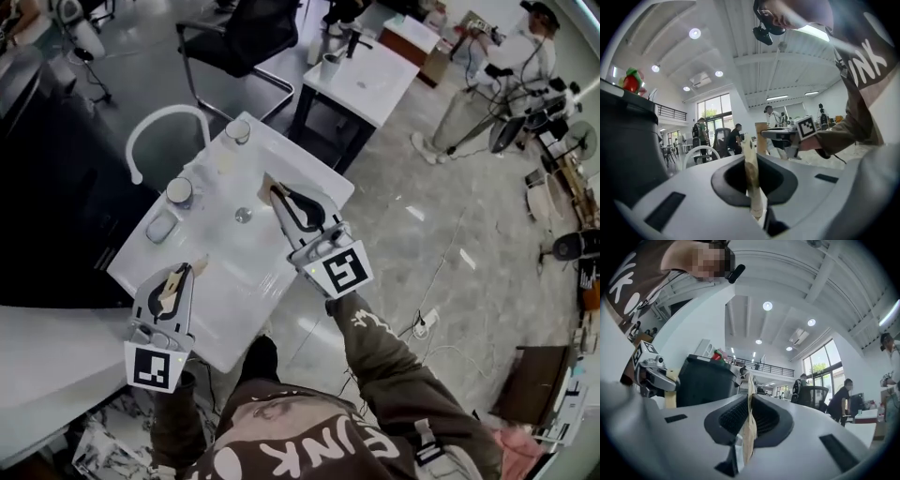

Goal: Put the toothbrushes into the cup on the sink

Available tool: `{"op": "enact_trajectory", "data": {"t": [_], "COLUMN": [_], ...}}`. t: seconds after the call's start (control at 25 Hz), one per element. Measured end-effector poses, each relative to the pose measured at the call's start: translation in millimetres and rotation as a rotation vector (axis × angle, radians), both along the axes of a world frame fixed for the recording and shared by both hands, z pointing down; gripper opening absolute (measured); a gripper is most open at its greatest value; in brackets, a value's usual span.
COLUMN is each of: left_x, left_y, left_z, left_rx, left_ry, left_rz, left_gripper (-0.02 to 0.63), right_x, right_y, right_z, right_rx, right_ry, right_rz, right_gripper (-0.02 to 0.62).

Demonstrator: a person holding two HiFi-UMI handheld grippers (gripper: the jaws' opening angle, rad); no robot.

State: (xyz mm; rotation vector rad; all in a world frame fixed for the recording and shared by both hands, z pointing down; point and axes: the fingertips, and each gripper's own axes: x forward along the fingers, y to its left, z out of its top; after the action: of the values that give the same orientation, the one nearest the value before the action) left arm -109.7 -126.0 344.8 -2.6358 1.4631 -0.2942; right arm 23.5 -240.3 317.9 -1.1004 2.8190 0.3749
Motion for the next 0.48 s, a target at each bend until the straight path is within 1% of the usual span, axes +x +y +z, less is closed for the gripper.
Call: {"op": "enact_trajectory", "data": {"t": [0.16, 0.28, 0.4, 0.48], "left_x": [-15.9, -30.6, -39.9, -43.6], "left_y": [-45.6, -66.9, -80.4, -85.2], "left_z": [18.9, 33.6, 47.9, 55.9], "left_rx": [-0.039, -0.055, -0.074, -0.084], "left_ry": [0.006, -0.012, -0.028, -0.050], "left_rz": [-0.022, -0.039, -0.046, -0.044], "left_gripper": [0.011, 0.012, 0.012, 0.011], "right_x": [-26.4, -46.8, -62.7, -71.3], "right_y": [-105.8, -172.1, -224.6, -249.9], "right_z": [5.9, 27.7, 53.0, 69.4], "right_rx": [0.032, 0.030, 0.017, -0.007], "right_ry": [0.004, 0.009, 0.017, 0.026], "right_rz": [0.002, 0.008, 0.013, 0.011], "right_gripper": [0.034, 0.034, 0.034, 0.034]}}
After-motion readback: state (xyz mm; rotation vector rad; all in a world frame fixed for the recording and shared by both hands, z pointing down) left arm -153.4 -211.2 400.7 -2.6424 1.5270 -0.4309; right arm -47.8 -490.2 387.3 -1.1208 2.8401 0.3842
